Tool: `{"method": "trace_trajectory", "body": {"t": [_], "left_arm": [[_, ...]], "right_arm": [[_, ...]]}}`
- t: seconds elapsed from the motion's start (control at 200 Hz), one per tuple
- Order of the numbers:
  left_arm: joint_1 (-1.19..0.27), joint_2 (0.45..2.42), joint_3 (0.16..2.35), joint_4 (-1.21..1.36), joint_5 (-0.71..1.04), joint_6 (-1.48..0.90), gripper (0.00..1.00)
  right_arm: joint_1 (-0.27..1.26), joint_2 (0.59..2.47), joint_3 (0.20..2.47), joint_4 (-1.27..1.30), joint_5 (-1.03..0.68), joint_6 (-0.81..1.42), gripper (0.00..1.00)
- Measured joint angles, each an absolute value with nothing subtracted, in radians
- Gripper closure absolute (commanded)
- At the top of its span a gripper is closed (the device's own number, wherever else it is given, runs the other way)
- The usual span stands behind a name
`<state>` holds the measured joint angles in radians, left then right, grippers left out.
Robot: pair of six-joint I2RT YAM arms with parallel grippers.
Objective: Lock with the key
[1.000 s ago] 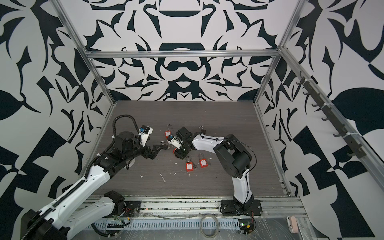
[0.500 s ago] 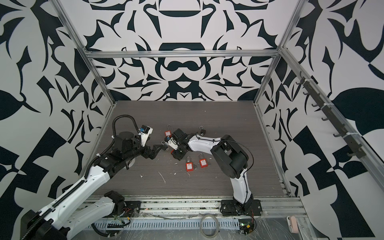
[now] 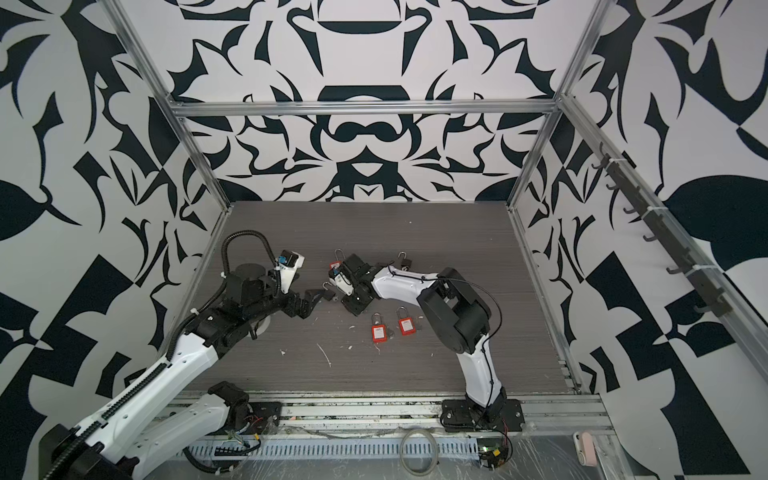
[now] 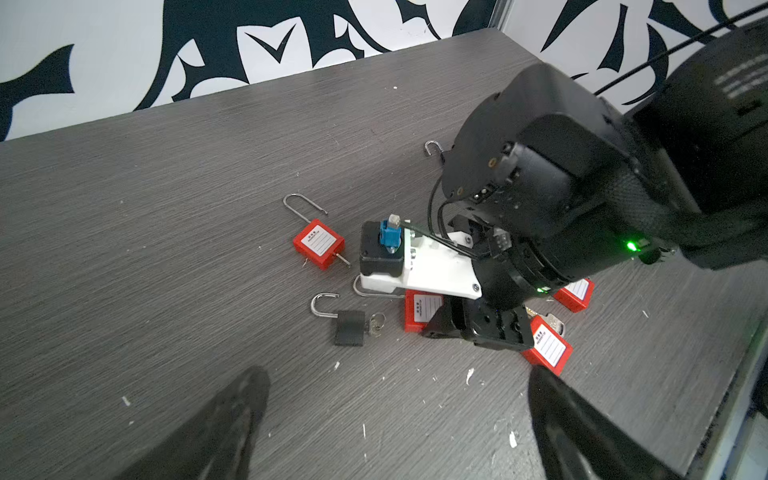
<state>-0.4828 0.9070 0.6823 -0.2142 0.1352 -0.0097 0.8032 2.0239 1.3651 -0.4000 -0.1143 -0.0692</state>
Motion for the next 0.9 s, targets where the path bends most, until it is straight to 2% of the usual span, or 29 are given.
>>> {"method": "trace_trajectory", "body": {"t": [0.085, 0.25, 0.395, 0.515, 0.665, 0.82, 0.9], "left_arm": [[-0.483, 0.903, 0.682, -0.215, 0.136, -0.007, 0.0], [-0.483, 0.89, 0.682, -0.215, 0.144, 0.019, 0.02], [-0.482, 0.849, 0.65, -0.179, 0.202, 0.1, 0.2], [-0.482, 0.83, 0.615, -0.151, 0.303, 0.212, 0.22], [-0.482, 0.874, 0.627, -0.147, 0.463, 0.36, 0.32], [-0.485, 0.927, 0.654, -0.155, 0.634, 0.492, 0.44], [-0.492, 0.955, 0.673, -0.155, 0.684, 0.535, 0.46]], "right_arm": [[0.803, 2.02, 1.366, -0.411, -0.115, -0.08, 0.79], [0.803, 1.942, 1.343, -0.463, -0.136, -0.138, 0.79], [0.794, 1.744, 1.291, -0.49, -0.183, -0.237, 0.79], [0.778, 1.565, 1.235, -0.518, -0.255, -0.314, 0.77], [0.765, 1.377, 1.137, -0.567, -0.334, -0.423, 0.77], [0.766, 1.296, 1.076, -0.619, -0.361, -0.483, 0.77], [0.767, 1.283, 1.06, -0.635, -0.368, -0.5, 0.78]]}}
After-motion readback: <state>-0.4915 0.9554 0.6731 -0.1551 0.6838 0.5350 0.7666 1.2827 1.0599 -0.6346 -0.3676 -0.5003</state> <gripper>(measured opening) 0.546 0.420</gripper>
